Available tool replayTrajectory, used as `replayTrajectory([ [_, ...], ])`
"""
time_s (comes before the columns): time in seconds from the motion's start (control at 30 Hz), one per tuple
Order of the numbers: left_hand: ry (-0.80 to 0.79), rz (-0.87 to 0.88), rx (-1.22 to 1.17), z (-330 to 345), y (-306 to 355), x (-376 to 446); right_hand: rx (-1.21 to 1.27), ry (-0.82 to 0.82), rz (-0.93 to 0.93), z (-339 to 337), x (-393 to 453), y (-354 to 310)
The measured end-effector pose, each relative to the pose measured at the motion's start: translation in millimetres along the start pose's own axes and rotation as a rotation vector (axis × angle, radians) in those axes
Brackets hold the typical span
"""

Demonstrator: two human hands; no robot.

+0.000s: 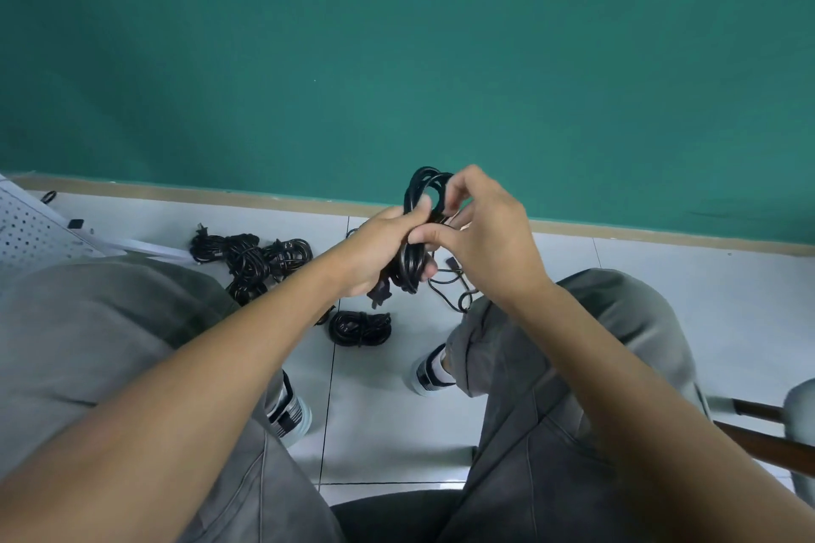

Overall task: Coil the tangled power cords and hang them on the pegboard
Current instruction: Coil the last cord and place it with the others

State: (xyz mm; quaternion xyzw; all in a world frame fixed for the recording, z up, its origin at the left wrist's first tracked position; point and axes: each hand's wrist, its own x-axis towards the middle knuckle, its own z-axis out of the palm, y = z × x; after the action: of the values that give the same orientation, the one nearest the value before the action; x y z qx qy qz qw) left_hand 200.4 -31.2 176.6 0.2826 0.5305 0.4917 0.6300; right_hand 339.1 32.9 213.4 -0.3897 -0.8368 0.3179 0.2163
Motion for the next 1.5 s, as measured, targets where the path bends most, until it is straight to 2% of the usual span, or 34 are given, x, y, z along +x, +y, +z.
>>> replayTrajectory([
  [0.1, -0.055, 0.0, -0.028, -0.6, 5.9, -2.9, 0.015, 0.08, 0.073, -0.6, 1.2, 1.0],
  [0.17, -0.096, 0.037, -0.091, -0.9, 7.2, -3.2, 0.124, 0.106, 0.11, -0.8, 1.3, 3.0],
  [0.3, -0.124, 0.081, -0.234, -7.0, 9.2, -0.9, 0.388, -0.001, 0.192, 2.0, -6.5, 19.9],
  [0.4, -0.122, 0.098, -0.258, -12.9, 11.8, 0.7, 0.339, -0.079, 0.236, 4.6, -19.4, 36.5],
  [0.47, -0.125, 0.121, -0.2, -16.5, 14.6, 0.4, 0.201, -0.103, 0.248, 7.5, -26.5, 44.0],
  [0.53, -0.096, 0.129, -0.046, -16.7, 16.5, -1.2, 0.164, -0.04, 0.279, 7.6, -30.0, 45.1],
  [0.67, -0.038, 0.205, 0.322, -16.2, 6.5, 1.9, 0.446, 0.18, 0.369, -8.1, -21.6, 28.1],
  [0.8, -0.072, 0.245, 0.362, -5.0, -0.2, 1.1, 0.597, 0.274, 0.319, -19.7, -3.3, 2.1],
  [1.0, -0.129, 0.266, 0.274, 4.6, 1.3, -5.5, 0.467, 0.299, 0.354, -11.2, 14.0, -7.3],
  [1.17, -0.098, 0.235, 0.161, -0.1, 0.2, -1.7, 0.391, 0.279, 0.309, -8.3, 19.7, -10.9],
  [1.23, -0.061, 0.202, 0.002, 2.3, -0.5, 1.8, 0.329, 0.236, 0.239, -4.3, 21.5, -12.9],
  [1.3, -0.029, 0.194, -0.139, 4.5, 2.7, 3.1, 0.376, 0.095, 0.201, 1.5, 16.6, -15.5],
  [1.4, 0.082, 0.2, -0.287, 0.9, 12.1, 3.2, 0.498, -0.186, 0.261, 15.1, -5.8, -14.3],
  [1.5, 0.179, 0.192, -0.46, -7.5, 17.0, 6.4, 0.484, -0.353, 0.338, 33.9, -29.7, -4.2],
])
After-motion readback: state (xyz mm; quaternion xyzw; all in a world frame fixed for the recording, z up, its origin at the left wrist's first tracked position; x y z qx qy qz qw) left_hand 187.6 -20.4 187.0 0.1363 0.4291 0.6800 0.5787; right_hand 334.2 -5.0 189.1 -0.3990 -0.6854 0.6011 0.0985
